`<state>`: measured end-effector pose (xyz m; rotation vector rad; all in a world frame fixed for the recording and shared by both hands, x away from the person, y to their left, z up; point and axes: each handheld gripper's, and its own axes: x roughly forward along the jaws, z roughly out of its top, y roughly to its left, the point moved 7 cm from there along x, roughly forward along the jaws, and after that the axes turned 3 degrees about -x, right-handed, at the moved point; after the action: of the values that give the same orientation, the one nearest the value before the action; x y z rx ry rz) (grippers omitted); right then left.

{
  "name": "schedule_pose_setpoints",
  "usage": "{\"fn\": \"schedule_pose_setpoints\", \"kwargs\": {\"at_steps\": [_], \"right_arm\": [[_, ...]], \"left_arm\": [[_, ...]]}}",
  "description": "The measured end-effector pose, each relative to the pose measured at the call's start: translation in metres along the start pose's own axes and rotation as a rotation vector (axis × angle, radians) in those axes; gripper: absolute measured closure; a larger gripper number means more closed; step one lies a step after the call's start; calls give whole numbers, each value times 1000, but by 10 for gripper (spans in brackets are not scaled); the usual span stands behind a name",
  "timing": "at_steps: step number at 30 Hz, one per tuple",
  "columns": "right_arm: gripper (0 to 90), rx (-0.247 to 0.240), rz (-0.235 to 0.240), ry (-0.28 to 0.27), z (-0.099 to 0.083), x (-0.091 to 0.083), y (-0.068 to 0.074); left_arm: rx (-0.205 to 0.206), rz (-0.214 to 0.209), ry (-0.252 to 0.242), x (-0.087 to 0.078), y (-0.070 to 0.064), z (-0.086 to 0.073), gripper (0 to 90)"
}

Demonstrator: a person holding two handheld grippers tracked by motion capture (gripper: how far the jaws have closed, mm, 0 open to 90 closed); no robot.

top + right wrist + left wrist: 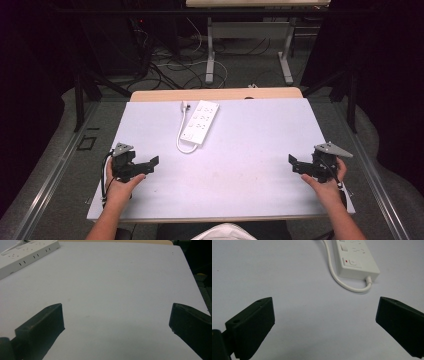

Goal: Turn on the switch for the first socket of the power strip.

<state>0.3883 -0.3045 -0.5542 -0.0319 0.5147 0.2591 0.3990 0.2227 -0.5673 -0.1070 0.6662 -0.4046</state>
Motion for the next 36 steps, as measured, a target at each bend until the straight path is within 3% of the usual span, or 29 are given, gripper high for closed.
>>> {"fn": "schedule_pose_setpoints", "kwargs": {"at_steps": [14,19,27,36], "right_arm": [[0,3,30,19,-5,5,11],[0,6,33,2,-4,5,11],[0,10,22,-2,-4,6,10],[0,12,11,2,-3,5,10]], "left_arm": [[24,-4,3,-2,-12,-3,19],[33,-5,1,-3,-17,-2,40],[2,-3,-8,-2,-25,8,98],[8,11,13,1,-30,22,131]]}}
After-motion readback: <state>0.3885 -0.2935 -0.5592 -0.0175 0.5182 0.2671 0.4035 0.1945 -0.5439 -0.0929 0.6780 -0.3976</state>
